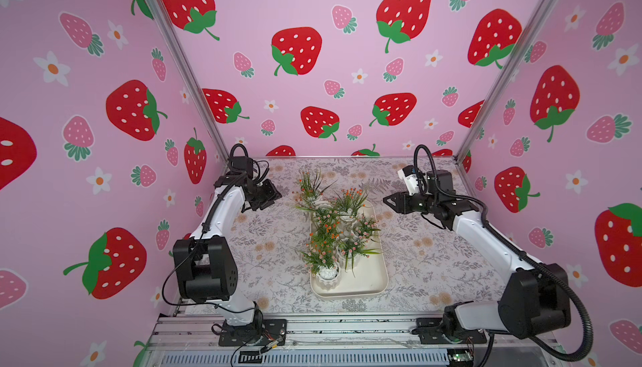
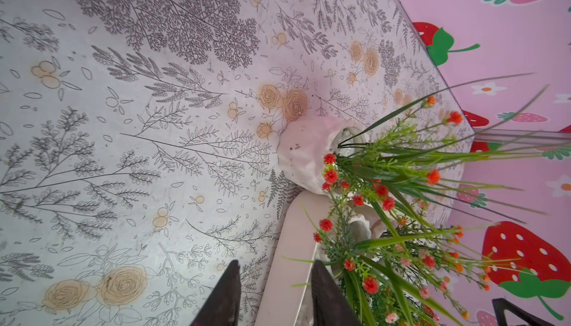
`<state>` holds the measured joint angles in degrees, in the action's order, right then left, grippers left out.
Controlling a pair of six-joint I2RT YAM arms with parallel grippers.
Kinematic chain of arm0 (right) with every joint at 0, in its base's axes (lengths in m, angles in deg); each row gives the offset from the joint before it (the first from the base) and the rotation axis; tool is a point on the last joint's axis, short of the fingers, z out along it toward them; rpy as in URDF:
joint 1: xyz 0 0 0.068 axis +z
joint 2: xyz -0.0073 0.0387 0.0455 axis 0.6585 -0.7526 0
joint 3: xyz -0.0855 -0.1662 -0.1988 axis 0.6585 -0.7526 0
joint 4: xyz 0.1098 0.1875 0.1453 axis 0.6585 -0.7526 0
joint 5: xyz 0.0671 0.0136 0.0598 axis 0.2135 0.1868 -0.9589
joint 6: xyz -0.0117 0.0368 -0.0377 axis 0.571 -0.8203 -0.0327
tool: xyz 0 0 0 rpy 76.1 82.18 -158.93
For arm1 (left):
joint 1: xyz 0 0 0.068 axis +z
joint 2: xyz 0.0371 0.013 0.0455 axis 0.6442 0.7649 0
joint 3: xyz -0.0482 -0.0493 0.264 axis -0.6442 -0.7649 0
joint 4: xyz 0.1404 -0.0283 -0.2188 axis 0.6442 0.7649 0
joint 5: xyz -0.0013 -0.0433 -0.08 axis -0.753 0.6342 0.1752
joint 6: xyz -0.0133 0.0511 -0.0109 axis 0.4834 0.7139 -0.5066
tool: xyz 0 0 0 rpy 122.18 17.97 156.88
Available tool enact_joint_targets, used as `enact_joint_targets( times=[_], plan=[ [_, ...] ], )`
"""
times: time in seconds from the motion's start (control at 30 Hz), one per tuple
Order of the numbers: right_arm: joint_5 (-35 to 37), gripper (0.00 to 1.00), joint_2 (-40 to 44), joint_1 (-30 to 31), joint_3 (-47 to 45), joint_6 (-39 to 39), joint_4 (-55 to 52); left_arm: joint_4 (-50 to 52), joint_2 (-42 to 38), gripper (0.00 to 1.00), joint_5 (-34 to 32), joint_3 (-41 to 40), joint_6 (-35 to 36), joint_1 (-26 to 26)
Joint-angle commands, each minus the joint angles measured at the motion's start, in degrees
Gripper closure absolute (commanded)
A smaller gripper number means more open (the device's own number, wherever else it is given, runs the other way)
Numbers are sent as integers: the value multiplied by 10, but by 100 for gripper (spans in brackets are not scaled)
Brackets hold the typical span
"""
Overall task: Put the potted gypsophila into the storage box
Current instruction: Pick up the baby's breath potted plant from the center of the board.
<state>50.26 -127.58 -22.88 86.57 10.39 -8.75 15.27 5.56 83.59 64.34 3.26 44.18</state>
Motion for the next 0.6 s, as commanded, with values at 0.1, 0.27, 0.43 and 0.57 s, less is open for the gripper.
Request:
enact_joint_targets(
  times=[0.1,0.27,0.43,0.57],
  plan=[
    [-10,54,12,-2,-2,18,-9,5,39,61,6,33,-35,-1],
    [-10,54,10,-2,0,19,-9,-42,62,63,47,7,-53,-5],
    [-19,54,5,-3,3,17,-9,-41,98,63,83,19,-54,-18],
    [-24,54,6,-3,2,15,-9,-37,117,63,77,31,-58,-32]
  ],
)
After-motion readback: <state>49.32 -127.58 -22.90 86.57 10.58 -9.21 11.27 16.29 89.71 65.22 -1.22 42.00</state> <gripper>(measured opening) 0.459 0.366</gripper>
